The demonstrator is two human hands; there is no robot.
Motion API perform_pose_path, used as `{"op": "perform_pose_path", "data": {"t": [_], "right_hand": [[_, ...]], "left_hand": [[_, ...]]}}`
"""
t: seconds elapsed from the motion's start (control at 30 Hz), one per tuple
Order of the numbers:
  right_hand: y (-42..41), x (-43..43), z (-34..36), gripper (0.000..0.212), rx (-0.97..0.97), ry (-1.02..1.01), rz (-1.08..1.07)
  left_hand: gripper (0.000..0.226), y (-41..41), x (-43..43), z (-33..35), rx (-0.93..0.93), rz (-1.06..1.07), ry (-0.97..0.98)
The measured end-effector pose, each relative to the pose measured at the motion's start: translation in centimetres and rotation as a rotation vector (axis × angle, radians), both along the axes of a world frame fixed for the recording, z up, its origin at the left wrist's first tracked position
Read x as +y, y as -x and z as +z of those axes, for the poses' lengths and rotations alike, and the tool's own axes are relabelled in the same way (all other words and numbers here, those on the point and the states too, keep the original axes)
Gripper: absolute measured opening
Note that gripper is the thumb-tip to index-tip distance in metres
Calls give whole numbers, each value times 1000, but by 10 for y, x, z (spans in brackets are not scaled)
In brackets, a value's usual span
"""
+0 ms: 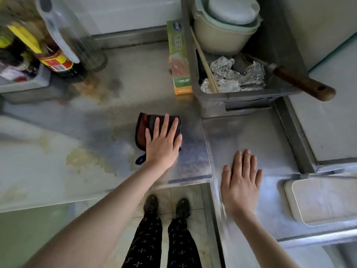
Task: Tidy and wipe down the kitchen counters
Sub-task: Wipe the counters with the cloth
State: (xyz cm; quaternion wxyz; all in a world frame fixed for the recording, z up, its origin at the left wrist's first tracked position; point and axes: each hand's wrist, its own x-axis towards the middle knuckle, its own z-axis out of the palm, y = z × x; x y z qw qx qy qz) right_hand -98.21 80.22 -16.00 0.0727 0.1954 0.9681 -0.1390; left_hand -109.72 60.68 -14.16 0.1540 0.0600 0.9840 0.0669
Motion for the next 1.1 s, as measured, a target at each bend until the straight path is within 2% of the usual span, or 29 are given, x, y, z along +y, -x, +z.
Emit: {"op": "perform_pose_path", "data": {"t": [0.13, 0.23, 0.3, 0.4, 0.47, 0.6, 0.63, 0.73, 0.8, 0.87, 0.97, 1.0, 1.03, 1.1], "right_hand": [[0, 1, 3, 64, 13, 31, -4], [5, -13, 15, 64, 70, 112, -2], [19, -45, 26, 57, 144, 166, 203], [67, -110, 37, 49, 203, 202, 576], [110, -146, 38, 50, 148, 201, 660], [134, -184, 18, 53, -9, 56, 596], [123, -190, 15, 53, -21, 43, 642], [81, -194, 12, 53, 16, -31, 996], [86, -186, 8, 53, 49, -78, 1097], [97, -185, 4, 54, 38, -91, 962], [84, -215, 8, 55, 37, -18, 478], [71, -231, 9, 56, 32, 0, 438], [57, -247, 11, 56, 30, 6, 498], [39, -269, 12, 54, 32, -19, 774]], "left_hand": [[57, 2, -16, 18, -46, -101, -102], [52, -48, -50, 26, 96, -121, -258], [45, -79, -83, 22, 179, -23, -292], [43, -103, -134, 15, 217, 204, -229], [45, -102, -165, 10, 238, 317, -144], [50, -91, -213, 5, 280, 543, -66], [52, -88, -221, 3, 289, 587, -59], [54, -81, -236, -2, 296, 633, -42], [55, -77, -241, -8, 289, 631, -33], [54, -75, -244, -13, 292, 649, -33], [52, -75, -246, -19, 299, 670, -37], [52, -75, -246, -20, 300, 663, -35], [51, -75, -246, -20, 300, 656, -35], [51, -75, -247, -19, 300, 649, -46]]}}
